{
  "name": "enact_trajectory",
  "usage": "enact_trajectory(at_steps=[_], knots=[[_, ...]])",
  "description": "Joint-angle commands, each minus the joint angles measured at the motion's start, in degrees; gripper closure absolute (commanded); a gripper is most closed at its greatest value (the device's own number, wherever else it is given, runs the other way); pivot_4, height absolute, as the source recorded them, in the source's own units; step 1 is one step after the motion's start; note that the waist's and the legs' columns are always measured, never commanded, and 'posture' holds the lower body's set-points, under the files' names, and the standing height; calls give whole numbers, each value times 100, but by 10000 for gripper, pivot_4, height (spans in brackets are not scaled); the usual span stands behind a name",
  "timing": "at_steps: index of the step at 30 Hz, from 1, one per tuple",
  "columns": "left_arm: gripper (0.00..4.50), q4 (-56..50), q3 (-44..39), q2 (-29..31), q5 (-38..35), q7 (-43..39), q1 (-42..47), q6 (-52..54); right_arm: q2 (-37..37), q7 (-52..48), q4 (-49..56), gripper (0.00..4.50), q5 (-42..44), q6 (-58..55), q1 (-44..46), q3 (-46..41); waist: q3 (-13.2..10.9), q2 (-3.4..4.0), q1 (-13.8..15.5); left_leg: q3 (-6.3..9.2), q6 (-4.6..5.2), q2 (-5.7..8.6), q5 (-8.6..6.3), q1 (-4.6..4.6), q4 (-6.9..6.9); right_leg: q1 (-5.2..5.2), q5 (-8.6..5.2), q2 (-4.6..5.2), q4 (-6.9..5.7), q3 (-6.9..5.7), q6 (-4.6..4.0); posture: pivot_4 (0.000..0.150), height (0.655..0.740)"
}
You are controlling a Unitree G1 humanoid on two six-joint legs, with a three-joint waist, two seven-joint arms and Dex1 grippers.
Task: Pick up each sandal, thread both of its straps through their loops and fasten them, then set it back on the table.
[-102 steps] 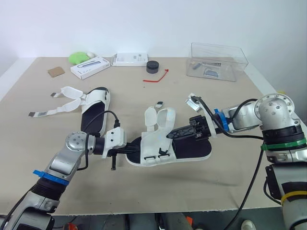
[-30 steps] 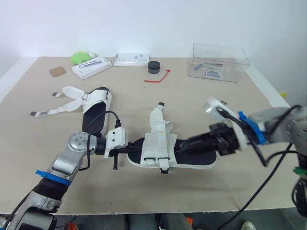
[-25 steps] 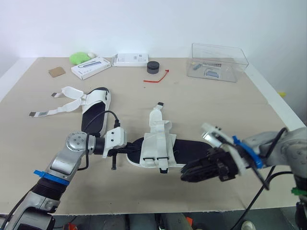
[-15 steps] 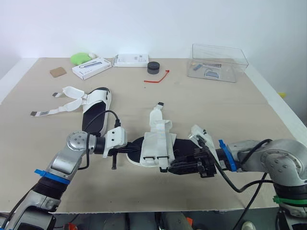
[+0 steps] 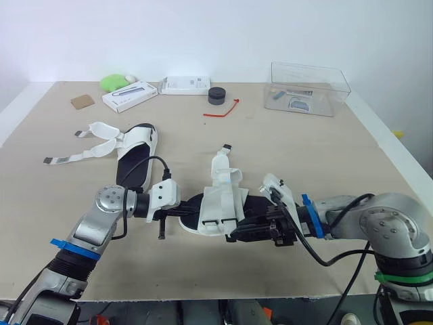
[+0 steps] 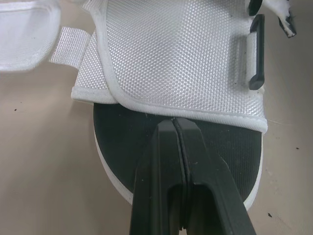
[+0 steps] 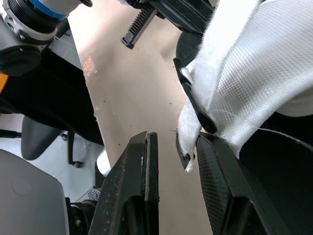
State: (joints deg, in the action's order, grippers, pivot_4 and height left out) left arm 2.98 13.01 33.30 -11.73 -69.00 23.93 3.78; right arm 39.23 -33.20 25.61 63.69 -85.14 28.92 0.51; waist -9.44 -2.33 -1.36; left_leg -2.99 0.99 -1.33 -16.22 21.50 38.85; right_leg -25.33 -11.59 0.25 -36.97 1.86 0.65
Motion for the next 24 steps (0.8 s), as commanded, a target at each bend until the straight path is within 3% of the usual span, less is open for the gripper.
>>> enact_trajectory(at_steps=[1, 3, 6, 7, 13, 24], knots=[[45000, -20, -40, -10, 55, 105, 30, -37, -133, 89, -264, 30716, -80, -61, 346, 38, 0, 0, -7, -3, 0, -1, 1, 0, 0, -1, 3, 0, 0, 4, -1, 1500, 7400], [45000, -7, -54, -17, 75, 160, 26, -56, -172, 78, -306, 32746, -76, -107, 403, 59, 0, 0, 1, 0, 2, -1, 2, 0, 0, 0, 4, 0, 0, 0, -1, 1500, 7400], [45000, 2, -54, -20, 82, 186, 20, -69, -236, 85, -387, 43157, -126, -128, 484, 87, 0, 0, 1, 1, 2, -1, 2, 1, 0, -1, 3, 0, 0, -1, -2, 1500, 7400], [45000, 7, -54, -21, 86, 191, 21, -75, -260, 88, -431, 44200, -149, -136, 515, 90, 0, 0, 1, 1, 2, -1, 2, 2, 0, -1, 3, 1, 0, -1, -1, 1500, 7400], [45000, 35, -43, -26, 121, 252, 24, -111, -143, -15, -477, 44200, -190, -330, 486, 140, 0, 0, 1, 1, 2, 0, 2, 3, 0, -1, 3, 3, 0, -2, -1, 1500, 7400], [45000, 44, -8, -39, 118, 248, 24, -112, 793, -768, 499, 44200, 498, -720, -213, 101, 0, 0, 10, 5, 5, 9, -1, 10, 0, 0, -3, 15, 4, -7, 6, 1500, 7400]])
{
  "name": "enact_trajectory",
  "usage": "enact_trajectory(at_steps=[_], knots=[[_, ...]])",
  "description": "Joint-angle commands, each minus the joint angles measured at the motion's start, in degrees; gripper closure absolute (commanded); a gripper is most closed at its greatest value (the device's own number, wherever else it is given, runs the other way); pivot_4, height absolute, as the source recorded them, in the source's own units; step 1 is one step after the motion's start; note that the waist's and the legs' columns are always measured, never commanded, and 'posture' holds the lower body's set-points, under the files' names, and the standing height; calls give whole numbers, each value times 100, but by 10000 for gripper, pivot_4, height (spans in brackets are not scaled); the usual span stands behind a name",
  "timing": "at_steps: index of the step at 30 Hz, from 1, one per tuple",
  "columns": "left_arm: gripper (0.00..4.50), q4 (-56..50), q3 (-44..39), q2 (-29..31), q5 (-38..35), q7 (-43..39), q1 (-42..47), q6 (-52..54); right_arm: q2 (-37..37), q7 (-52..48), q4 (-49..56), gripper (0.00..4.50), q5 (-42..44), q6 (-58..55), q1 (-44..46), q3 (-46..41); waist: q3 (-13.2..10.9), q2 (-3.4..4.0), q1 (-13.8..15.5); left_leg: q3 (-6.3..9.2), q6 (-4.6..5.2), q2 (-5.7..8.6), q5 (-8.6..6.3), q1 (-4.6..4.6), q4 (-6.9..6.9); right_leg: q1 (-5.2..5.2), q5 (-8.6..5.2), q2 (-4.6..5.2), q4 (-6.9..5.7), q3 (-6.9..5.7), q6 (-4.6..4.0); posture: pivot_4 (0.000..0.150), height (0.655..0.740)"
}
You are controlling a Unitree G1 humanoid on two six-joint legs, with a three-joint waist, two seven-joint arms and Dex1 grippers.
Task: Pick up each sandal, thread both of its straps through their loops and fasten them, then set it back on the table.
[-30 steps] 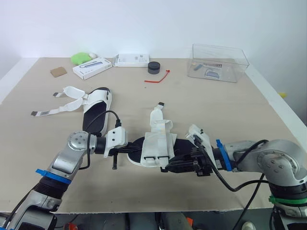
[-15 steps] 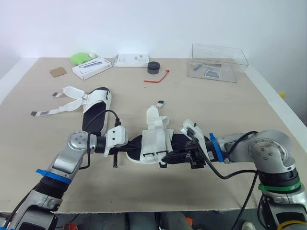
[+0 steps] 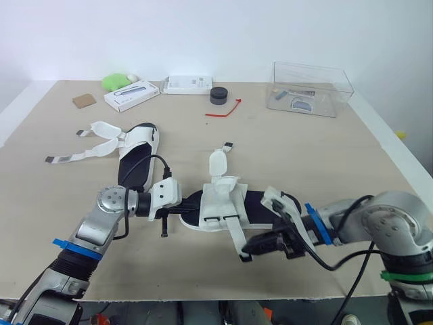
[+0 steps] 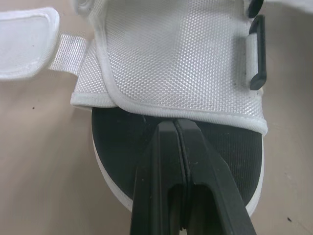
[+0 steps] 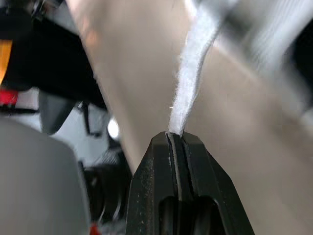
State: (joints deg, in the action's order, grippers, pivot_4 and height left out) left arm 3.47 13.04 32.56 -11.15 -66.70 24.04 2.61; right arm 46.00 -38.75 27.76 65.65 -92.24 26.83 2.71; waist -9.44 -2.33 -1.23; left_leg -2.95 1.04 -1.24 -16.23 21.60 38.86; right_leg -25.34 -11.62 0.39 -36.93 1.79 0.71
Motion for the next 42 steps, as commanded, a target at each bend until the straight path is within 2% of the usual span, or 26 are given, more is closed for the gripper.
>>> enact_trajectory(at_steps=[1, 12, 13, 15, 18, 19, 22, 23, 24, 27, 30, 31, 34, 36, 39, 42], knots=[[45000, 2, -9, 36, 63, 15, 17, 1, 161, -278, 328, 44200, 390, -12, -15, -143, 0, 0, -2, -1, 0, 0, 0, -2, 0, 0, 0, -1, 0, 2, 2, 1500, 7400], [45000, 65, 12, 37, 86, -10, 54, -35, 540, -951, 525, 44200, 1010, 358, -55, -170, 0, 0, 1, 2, -1, -1, 1, -3, 0, 1, 0, -5, 0, -2, 2, 1500, 7400], [45000, 62, 13, 39, 87, -11, 45, -35, 567, -984, 564, 39664, 955, 449, -57, -160, 0, 0, 1, 2, -1, -1, 1, -3, 0, 1, 0, -4, 0, -1, 2, 1500, 7400], [45000, 50, 14, 46, 87, -12, 27, -35, 664, -1007, 644, 35757, 819, 604, -70, -139, 0, 0, 1, 1, -1, -1, 1, -3, 0, 1, 0, -4, 0, -1, 3, 1500, 7400], [45000, 28, 20, 51, 87, -14, 9, -26, 1066, -1306, 873, 19874, 301, 1077, -70, 28, 0, 0, 1, 2, -1, -1, 1, -3, 0, 0, 0, -3, 0, -2, 3, 1500, 7400], [45000, 18, 21, 49, 79, -17, 6, -15, 1217, -1477, 939, 18037, 105, 1298, -83, 65, 0, 0, 1, 2, -1, -1, 1, -3, 0, 0, 0, -4, 0, -2, 3, 1500, 7400], [45000, 18, 25, 52, 72, -34, 2, -24, 1574, -1903, 1080, 3576, -671, 2193, -159, 258, 0, 0, 1, 1, -1, -1, 1, -5, 0, 0, -1, -5, 0, -4, 4, 1500, 7400], [45000, 31, 26, 50, 73, -38, 8, -32, 1722, -2085, 1136, 641, -1189, 2775, -206, 372, 0, 0, 2, 1, -1, -1, 1, -6, 0, 1, -1, -5, 0, -4, 4, 1500, 7400], [45000, 48, 29, 44, 75, -40, 18, -40, 1844, -2293, 1150, 641, -1728, 3413, -273, 484, 0, 1, 3, 1, -1, -1, 1, -6, 0, 0, -1, -5, 0, -4, 4, 1500, 7400], [45000, 71, 43, 12, 76, -33, 52, -48, 1848, -2857, 863, 641, -3636, 6252, -569, 832, 0, 1, 1, -1, -2, -1, 1, -7, 0, 0, -4, -6, 0, -18, 7, 1500, 7400], [45000, 64, 46, 6, 74, -35, 53, -52, 1474, -3135, 483, 641, -4474, 8088, -690, 873, 0, 0, 3, -6, -3, 0, 2, -10, 1, 0, -5, -7, 0, -16, 9, 1500, 7400], [45000, 63, 41, 14, 73, -39, 46, -58, 1274, -3118, 181, 641, -4988, 9178, -621, 949, 0, 0, 4, -5, -4, 1, 2, -10, 1, 1, -5, -7, -2, -16, 9, 1500, 7400], [45000, 59, 35, 25, 76, -38, 37, -61, 820, -3076, -573, 641, -5937, 11474, -436, 1118, 0, -2, 1, -7, -4, 1, 2, -12, 3, 2, -4, -7, -2, -14, 7, 1500, 7400], [45000, 56, 30, 33, 75, -37, 30, -63, 631, -3077, -880, 641, -6105, 12163, -379, 1163, 0, -1, 3, -9, -4, 3, 2, -14, 5, 3, -2, -6, -3, -13, 5, 1500, 7400], [45000, 29, 18, 38, 63, -21, 12, -37, 342, -2818, -1332, 641, -6808, 13351, -241, 1326, 0, -1, 4, -9, -4, 2, 2, -16, 5, 4, 0, -8, -5, -11, 1, 1500, 7400], [45000, 20, 16, 39, 61, -13, 1, -33, 228, -2688, -1626, 641, -7069, 13825, -212, 1479, 0, -1, 7, -10, -4, 2, 2, -16, 6, 4, 18, -7, -7, -9, -33, 1500, 7400]])
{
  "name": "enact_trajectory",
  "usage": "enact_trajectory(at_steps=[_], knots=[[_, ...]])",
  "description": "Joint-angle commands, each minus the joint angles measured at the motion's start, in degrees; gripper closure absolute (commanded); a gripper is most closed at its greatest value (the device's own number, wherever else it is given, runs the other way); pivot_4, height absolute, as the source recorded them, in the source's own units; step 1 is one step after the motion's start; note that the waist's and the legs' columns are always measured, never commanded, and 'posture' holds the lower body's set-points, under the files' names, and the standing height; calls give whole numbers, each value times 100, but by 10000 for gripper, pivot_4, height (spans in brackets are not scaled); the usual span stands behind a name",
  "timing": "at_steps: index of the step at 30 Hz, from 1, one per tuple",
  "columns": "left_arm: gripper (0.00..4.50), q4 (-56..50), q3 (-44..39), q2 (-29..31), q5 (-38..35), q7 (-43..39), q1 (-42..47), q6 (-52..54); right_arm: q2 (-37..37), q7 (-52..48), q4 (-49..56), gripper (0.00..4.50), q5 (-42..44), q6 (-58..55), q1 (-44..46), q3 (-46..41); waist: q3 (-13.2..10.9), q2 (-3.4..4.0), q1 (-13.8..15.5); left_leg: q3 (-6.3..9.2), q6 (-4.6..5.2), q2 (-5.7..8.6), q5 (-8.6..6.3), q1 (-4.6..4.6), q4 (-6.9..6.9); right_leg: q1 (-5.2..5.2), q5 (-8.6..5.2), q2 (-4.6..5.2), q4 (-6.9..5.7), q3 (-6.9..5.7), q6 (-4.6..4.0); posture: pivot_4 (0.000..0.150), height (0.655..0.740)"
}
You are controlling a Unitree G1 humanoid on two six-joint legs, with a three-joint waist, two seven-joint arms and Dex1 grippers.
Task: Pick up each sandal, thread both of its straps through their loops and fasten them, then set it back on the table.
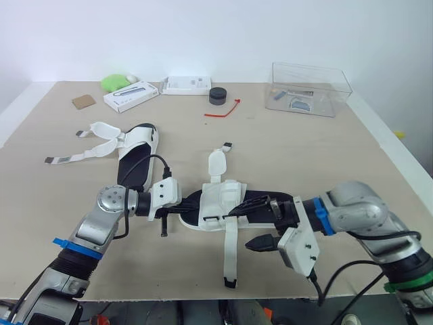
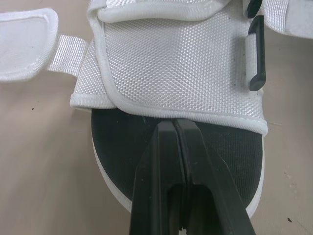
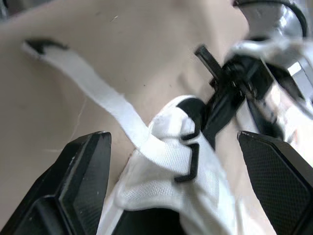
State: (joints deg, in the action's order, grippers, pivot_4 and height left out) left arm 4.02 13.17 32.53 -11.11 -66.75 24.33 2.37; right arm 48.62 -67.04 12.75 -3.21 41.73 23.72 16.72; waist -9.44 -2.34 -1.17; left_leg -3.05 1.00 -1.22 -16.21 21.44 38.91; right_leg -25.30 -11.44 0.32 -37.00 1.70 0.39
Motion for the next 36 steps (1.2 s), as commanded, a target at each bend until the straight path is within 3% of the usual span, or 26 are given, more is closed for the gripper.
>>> enact_trajectory(at_steps=[1, 6, 18, 22, 23, 25, 26, 30, 36], knots=[[45000, -38, -1, 43, 56, -3, -31, -5, -53, 174, -204, 641, -239, 572, 128, 131, 0, 0, 0, -1, 0, 0, 0, 0, 0, 0, 4, 0, 0, 0, -6, 1500, 7400], [45000, -33, -8, 47, 55, 3, -33, -4, -70, 267, -322, 641, -259, 780, 285, 336, 0, 0, 0, -5, -1, 0, 1, -7, 0, 1, 5, -1, -5, 5, -8, 1500, 7400], [45000, -46, -27, 54, 53, 44, -60, 18, -212, 25, -171, 641, 398, -46, 501, 670, 0, 0, 0, -5, -2, 0, 1, -10, 0, 4, 7, 0, -7, 9, -13, 1500, 7400], [45000, -31, -32, 53, 59, 59, -51, 17, -188, -121, -182, 11332, 576, -197, 504, 728, 0, 0, 0, -3, -2, -1, 1, -10, 0, 4, 7, -1, -7, 9, -15, 1500, 7400], [45000, -26, -36, 54, 58, 61, -50, 15, -181, -155, -180, 17105, 625, -277, 488, 737, 0, 0, 0, -3, -2, 0, 1, -10, 0, 4, 7, -1, -8, 10, -15, 1500, 7400], [45000, -22, -42, 60, 54, 63, -53, 12, -178, -223, -167, 24085, 706, -417, 456, 746, 0, 0, 0, -3, -2, 0, 2, -11, 1, 4, 7, -1, -8, 9, -15, 1500, 7400], [45000, -19, -44, 64, 54, 64, -55, 7, -180, -258, -159, 30515, 746, -470, 440, 746, 0, 0, 0, -3, -2, -1, 2, -11, 1, 4, 7, -1, -9, 8, -16, 1500, 7400], [45000, -9, -42, 60, 59, 72, -51, 8, -157, -378, -139, 43966, 897, -782, 344, 721, 0, 0, 0, -3, -2, -1, 2, -11, 1, 4, 7, -1, -10, 8, -16, 1500, 7400], [45000, -18, -42, 54, 59, 91, -68, 13, -109, -507, -105, 43966, 906, -926, 230, 663, 0, 0, 1, -3, -2, 0, 2, -11, 3, 4, 7, -1, -11, 8, -16, 1500, 7400]])
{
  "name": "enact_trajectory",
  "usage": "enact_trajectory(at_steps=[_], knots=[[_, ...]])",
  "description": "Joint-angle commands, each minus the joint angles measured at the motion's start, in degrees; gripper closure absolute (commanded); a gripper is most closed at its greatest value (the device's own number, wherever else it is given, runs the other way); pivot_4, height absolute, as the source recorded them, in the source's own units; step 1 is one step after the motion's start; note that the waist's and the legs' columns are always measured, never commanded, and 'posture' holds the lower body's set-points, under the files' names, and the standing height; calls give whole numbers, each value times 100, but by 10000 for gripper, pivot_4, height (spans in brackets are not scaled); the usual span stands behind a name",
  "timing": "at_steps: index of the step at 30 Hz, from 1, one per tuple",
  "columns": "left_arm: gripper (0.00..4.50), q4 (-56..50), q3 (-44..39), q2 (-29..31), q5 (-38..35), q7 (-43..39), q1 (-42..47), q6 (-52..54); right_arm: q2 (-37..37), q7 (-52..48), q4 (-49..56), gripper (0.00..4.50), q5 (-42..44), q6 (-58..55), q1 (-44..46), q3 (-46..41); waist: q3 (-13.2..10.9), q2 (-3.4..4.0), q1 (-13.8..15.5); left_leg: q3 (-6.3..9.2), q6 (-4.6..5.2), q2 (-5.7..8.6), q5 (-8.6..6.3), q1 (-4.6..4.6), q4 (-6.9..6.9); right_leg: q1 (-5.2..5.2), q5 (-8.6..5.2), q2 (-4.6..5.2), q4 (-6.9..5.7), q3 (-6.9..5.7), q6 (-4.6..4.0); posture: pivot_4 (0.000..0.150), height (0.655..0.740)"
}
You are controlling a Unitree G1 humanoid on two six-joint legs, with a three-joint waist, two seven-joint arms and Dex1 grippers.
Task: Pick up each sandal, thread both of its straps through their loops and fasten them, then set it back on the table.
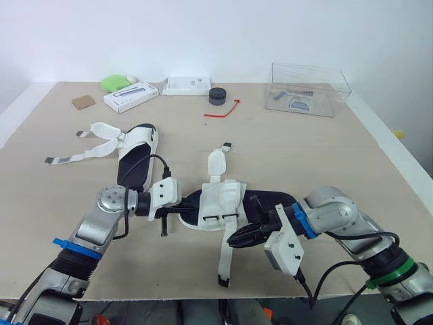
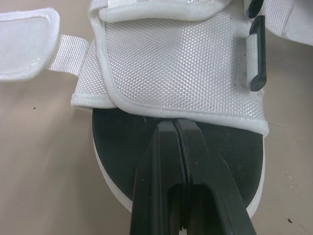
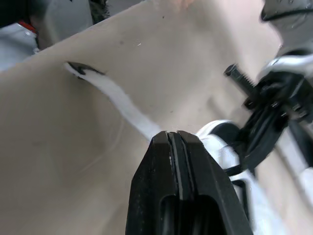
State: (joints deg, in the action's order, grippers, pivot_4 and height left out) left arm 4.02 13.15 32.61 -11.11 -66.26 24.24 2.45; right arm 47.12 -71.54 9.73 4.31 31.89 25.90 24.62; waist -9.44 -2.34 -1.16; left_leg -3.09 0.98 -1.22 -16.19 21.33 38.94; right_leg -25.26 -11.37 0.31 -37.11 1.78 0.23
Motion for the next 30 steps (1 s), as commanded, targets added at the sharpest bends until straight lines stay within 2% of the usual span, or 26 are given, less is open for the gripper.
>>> enact_trajectory(at_steps=[1, 15, 19, 20, 22, 26, 27, 28, 29, 30], knots=[[45000, -28, -36, 45, 58, 43, -67, 7, 43, -59, 174, 43966, 122, 105, 5, -143, 0, 0, 0, 0, 0, 0, 0, 0, 0, 0, 0, 0, 0, 0, 0, 1500, 7400], [45000, 41, -23, 45, 57, 44, -64, -26, 277, 111, -287, 43966, -393, 1651, 58, -240, 0, 0, 0, -1, 0, 0, 0, 0, 7, 0, 0, -1, -3, -1, 1, 1500, 7400], [45000, 69, -2, 15, 63, 45, -41, -41, 225, 182, -397, 43966, -534, 1619, 149, -149, 0, 0, 0, -1, 0, 0, 0, 0, 8, 1, 0, -1, -4, -1, 0, 1500, 7400], [45000, 76, -1, 12, 63, 41, -37, -46, 197, 184, -411, 38341, -540, 1563, 183, -119, 0, 0, -1, -1, 0, 0, 0, 0, 8, 1, 0, -1, -4, 0, 0, 1500, 7400], [45000, 83, 4, 8, 66, 40, -33, -51, 176, 196, -428, 31178, -545, 1519, 216, -91, 0, 0, 0, -2, 0, 0, 0, 0, 9, 1, 1, 0, -5, 1, -1, 1500, 7400], [45000, 82, -13, 26, 54, 29, -49, -54, 63, 356, -444, 11127, -660, 1742, 373, -110, 0, 0, 0, 0, 0, 0, 0, 0, 11, 2, 1, 0, -6, 3, -1, 1500, 7400], [45000, 78, -11, 25, 56, 32, -52, -52, 57, 367, -449, 9016, -659, 1757, 394, -108, 0, 0, 0, 0, 0, 0, 0, 0, 11, 2, 1, 0, -5, 3, -1, 1500, 7400], [45000, 76, -10, 26, 59, 34, -55, -53, 48, 374, -445, 2781, -647, 1763, 414, -95, 0, 0, 0, 0, 0, 0, 0, 0, 12, 2, 1, 0, -6, 4, -1, 1500, 7400], [45000, 74, -8, 29, 62, 35, -59, -57, 35, 385, -439, 720, -632, 1749, 434, -82, 0, 0, 0, 0, 0, 0, 0, 0, 12, 2, 1, 0, -6, 4, -1, 1500, 7400], [45000, 74, -4, 25, 66, 41, -58, -55, 24, 401, -441, 720, -629, 1768, 459, -71, 0, 0, 0, -1, 0, 0, 0, 0, 12, 2, 1, 0, -6, 4, 0, 1500, 7400]])
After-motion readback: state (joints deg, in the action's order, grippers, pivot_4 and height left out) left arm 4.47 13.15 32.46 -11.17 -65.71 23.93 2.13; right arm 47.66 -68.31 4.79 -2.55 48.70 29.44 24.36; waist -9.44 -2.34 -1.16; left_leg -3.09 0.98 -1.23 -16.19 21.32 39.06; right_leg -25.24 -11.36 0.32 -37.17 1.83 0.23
